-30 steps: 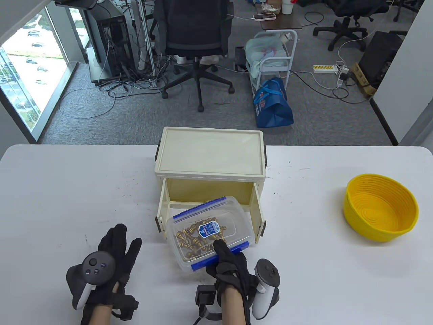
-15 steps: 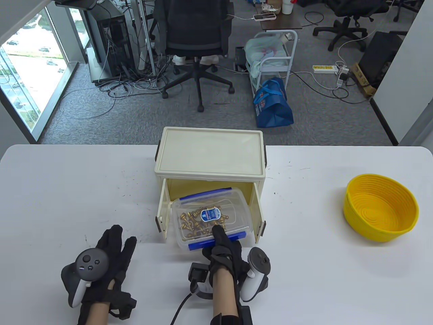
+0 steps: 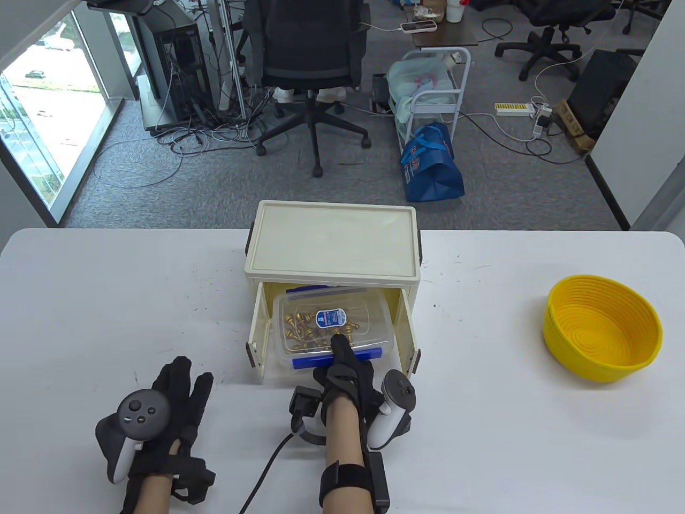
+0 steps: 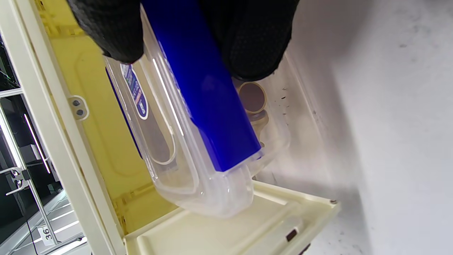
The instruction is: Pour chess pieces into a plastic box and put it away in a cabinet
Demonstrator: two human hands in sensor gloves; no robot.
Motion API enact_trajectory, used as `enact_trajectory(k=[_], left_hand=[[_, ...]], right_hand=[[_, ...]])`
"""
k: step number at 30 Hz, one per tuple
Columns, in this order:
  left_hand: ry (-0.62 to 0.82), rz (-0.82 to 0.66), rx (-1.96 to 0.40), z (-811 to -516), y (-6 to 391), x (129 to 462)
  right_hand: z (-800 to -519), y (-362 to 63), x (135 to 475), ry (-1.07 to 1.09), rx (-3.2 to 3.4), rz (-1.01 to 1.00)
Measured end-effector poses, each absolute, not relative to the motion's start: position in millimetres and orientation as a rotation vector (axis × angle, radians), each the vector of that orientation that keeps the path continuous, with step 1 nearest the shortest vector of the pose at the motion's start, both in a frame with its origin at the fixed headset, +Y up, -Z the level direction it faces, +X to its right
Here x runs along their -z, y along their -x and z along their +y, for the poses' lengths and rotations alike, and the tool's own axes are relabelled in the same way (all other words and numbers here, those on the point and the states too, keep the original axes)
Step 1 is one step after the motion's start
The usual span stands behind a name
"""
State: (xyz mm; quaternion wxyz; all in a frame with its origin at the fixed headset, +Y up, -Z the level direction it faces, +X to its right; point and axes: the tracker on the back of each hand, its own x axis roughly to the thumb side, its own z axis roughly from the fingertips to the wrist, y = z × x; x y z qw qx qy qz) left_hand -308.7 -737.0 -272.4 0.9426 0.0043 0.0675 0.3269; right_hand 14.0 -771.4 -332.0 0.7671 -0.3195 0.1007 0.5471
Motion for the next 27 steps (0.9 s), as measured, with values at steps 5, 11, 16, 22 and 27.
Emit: enact_trajectory(k=[5,11,16,22,27], left_hand=[[-0.014,0.126,-0.666,-735.6,307.8,272.1],[-0.006,0.133,-0.680,-735.8,307.8,272.3],[-0.006,0.120,-0.682,-736.0,306.1,271.9],[-0.008,0.106,-0.682,-735.6,305.5,272.3],[-0.016,0.105,-0.676,-735.4,305.8,272.2]], right_hand=[[-767.8,-9.3,345.2,0.705,-1.159,0.192],[-768.4,-2.9,358.6,0.707,-1.194,0.194],[-770.3,5.2,368.6,0.702,-1.180,0.202],[-770.1,8.6,380.5,0.700,-1.183,0.203],[-768.6,3.9,390.7,0.703,-1.177,0.184]])
